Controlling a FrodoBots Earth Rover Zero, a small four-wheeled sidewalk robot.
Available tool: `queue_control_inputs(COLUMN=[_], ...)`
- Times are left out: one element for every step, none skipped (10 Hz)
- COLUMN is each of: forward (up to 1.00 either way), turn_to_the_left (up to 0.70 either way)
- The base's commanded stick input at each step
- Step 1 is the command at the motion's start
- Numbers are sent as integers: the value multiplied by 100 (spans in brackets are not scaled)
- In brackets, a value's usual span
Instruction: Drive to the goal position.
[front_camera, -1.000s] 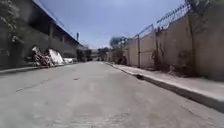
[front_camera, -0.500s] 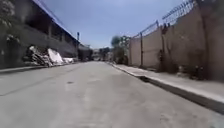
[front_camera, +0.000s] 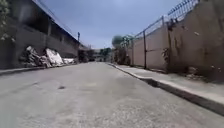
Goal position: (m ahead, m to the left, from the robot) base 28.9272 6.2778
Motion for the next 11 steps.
queue_control_inputs(forward=[100, 100, 100, 100, 100, 100, 100, 100, 100, 100, 100], turn_to_the_left=[3, 3, 3, 3, 3, 3, 3, 3, 3, 3, 3])
